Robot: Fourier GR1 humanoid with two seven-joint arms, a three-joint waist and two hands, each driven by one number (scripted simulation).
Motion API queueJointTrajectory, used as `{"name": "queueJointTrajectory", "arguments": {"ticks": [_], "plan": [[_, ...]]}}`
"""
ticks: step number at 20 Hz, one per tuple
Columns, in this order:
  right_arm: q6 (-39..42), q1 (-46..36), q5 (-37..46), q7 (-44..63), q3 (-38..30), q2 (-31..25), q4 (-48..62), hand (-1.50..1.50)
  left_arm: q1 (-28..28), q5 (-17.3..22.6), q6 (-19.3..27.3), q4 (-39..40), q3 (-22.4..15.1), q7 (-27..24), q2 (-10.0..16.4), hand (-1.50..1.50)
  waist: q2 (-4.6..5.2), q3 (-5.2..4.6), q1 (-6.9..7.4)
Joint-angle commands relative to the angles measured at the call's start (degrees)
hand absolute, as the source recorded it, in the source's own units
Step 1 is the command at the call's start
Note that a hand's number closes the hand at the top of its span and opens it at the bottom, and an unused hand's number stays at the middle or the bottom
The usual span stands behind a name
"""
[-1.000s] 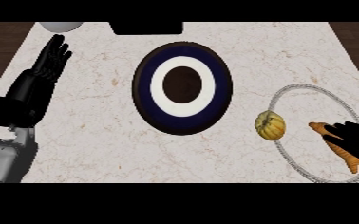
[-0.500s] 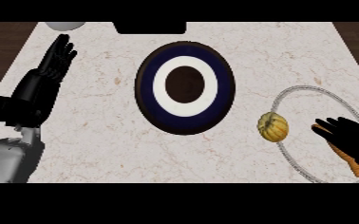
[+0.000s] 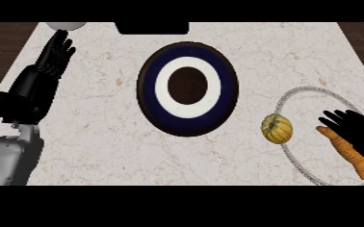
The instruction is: Pick the croissant from the placemat and place it in the plate
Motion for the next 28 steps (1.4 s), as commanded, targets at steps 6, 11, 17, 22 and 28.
{"name": "queueJointTrajectory", "arguments": {"ticks": [6, 11, 17, 22, 28], "plan": [[-2.2, -4.1, 8.4, -4.5, 1.3, 8.1, 12.2, -1.5, -3.0, 0.0, -4.0, 1.5, 3.7, 2.5, -0.3, 0.0, -0.02, -0.01, -0.09], [-2.9, -6.4, 12.7, -4.7, 0.6, 10.7, 18.4, -1.5, 0.2, -3.2, -3.9, 0.3, 3.0, 0.0, -2.5, 0.0, -0.04, -0.01, -0.07], [-8.0, -11.3, 18.0, -8.4, -1.6, 11.3, 29.0, -1.5, -0.9, -2.7, -4.8, -1.5, 5.1, 3.6, -2.7, 0.0, -0.03, 0.0, 0.14], [-19.4, -11.0, 14.4, -13.5, -3.3, 14.8, 26.0, 1.5, 0.8, -3.6, -4.4, 0.8, 3.9, -0.6, -4.7, 0.0, -0.04, 0.01, 0.0], [-22.8, -4.5, 6.7, -0.8, -14.0, 22.1, 25.2, 1.5, 2.2, -3.9, -4.4, -0.7, 5.1, 0.5, -3.2, 0.0, -0.66, 0.06, -2.53]]}}
